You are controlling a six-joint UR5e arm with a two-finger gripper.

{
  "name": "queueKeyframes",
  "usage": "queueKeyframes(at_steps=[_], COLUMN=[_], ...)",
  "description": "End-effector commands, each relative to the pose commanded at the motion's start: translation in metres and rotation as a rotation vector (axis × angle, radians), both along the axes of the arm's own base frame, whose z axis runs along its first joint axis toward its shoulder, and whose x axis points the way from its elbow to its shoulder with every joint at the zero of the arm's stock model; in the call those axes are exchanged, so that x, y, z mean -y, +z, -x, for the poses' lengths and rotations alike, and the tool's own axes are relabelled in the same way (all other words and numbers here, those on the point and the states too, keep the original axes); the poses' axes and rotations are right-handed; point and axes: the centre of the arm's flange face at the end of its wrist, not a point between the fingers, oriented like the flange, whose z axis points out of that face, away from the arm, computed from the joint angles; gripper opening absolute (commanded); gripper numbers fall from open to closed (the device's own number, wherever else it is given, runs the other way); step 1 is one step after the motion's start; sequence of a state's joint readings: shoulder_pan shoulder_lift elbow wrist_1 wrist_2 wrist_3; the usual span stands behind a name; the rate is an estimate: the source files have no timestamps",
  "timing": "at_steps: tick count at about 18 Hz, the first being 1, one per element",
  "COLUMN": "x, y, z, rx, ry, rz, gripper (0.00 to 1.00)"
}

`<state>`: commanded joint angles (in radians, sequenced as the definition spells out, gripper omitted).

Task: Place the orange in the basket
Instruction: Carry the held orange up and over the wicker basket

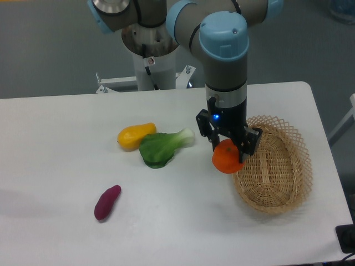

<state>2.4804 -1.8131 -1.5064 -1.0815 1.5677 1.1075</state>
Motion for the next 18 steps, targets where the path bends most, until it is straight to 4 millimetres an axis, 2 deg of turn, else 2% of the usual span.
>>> queueKeyframes(at_steps=[5, 9, 12, 17, 18], x=[0.003, 0.018, 0.056, 0.128, 0.134], y=[-0.004, -0.012, -0.021, -0.069, -0.073], z=[0.001, 0.011, 0.026, 0.067, 0.071], rx=[0.007, 0.011, 0.014, 0.045, 0.035], ry=[0.003, -0.025, -0.049, -0.145, -0.135], rz=[0.004, 0.031, 0.059, 0.134, 0.129], gripper=[0.63, 0.63, 0.63, 0.63, 0.63])
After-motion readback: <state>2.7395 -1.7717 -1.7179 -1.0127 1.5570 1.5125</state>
